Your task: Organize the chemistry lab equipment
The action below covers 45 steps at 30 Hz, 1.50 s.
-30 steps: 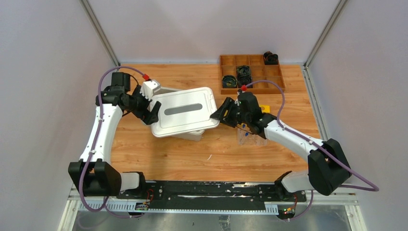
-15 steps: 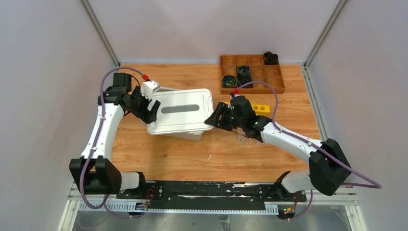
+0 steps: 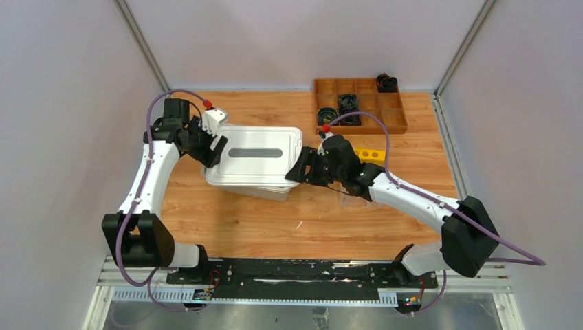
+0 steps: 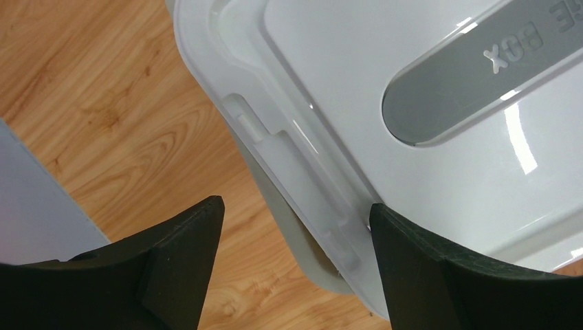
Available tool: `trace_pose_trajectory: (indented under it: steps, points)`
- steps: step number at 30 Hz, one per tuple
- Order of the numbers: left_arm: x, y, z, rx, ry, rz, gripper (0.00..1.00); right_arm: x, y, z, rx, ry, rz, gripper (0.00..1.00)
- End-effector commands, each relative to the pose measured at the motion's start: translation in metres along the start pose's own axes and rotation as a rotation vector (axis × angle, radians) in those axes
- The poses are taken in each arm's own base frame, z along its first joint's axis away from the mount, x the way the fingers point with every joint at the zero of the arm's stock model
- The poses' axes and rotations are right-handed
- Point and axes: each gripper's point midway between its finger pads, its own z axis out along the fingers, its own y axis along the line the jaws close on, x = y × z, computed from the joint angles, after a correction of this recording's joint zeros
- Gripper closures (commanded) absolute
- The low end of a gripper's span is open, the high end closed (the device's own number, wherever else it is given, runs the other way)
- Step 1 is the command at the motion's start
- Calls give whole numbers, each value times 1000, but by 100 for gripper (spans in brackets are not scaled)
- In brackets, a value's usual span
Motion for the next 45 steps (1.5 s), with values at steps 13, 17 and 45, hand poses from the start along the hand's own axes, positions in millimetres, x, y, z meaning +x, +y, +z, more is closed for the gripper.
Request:
trace_pose_trajectory:
  steps: [13, 17, 45]
  points:
    - [-3, 44, 12, -141, 64, 81, 20, -16, 10, -24, 6, -60, -129, 24]
    - [-4, 47, 16, -147, 66, 78, 20, -33, 13, -22, 19, -97, -137, 25]
    - [-52, 48, 16, -130, -69, 41, 15, -75, -49, 17, 390, -159, -192, 46]
